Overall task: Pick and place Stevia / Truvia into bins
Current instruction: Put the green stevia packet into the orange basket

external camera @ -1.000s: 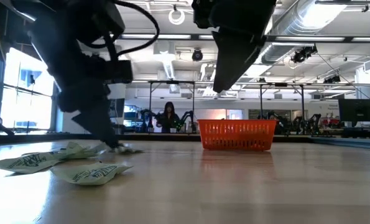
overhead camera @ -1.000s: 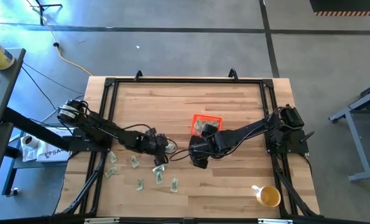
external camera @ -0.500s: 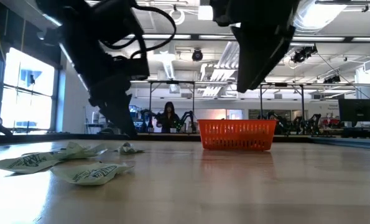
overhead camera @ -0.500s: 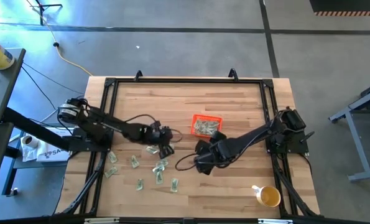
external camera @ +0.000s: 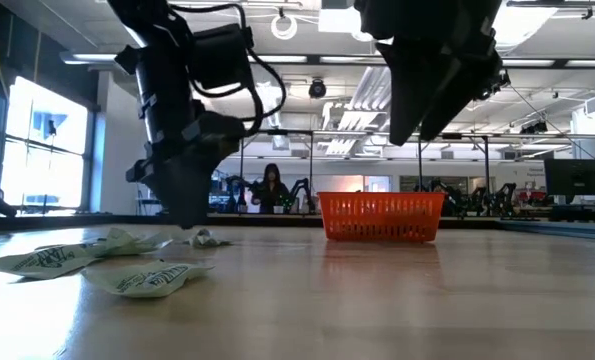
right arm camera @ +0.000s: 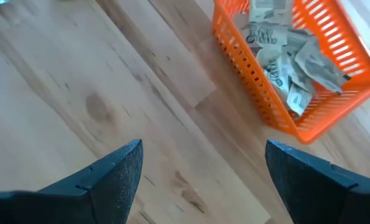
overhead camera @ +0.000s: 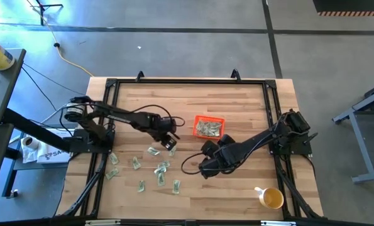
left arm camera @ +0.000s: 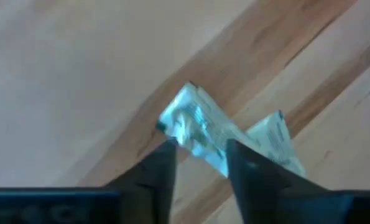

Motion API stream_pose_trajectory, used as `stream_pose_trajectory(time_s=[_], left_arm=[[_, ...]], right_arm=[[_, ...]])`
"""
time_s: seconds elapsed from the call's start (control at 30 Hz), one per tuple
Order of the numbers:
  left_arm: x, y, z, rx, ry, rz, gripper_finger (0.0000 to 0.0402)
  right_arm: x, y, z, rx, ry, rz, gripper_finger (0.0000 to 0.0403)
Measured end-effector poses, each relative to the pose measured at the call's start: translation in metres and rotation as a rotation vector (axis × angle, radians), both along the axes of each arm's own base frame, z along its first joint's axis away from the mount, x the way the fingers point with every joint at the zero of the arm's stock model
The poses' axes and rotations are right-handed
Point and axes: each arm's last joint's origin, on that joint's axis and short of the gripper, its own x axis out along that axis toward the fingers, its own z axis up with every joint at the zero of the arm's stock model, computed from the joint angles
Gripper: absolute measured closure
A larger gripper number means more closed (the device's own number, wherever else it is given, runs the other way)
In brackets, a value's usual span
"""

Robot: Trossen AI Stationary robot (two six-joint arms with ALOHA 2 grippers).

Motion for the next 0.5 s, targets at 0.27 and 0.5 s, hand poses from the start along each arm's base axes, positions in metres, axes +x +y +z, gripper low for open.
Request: stream_pose_trajectory(time_s=[0.27,0.5], left_arm=[[0.004,0.000,-0.012,-0.009,0.025,0.021,0.0127],[0.013,0.001,-0.024,0.030,0.001,0.002,0.0172]], right_arm=[[0.001,-0.002,0.001,-0.042,-0.018,-0.005,0.0076],[0.001,-0.003,0.001,-0.042,-0.006,0.006,0.0076]])
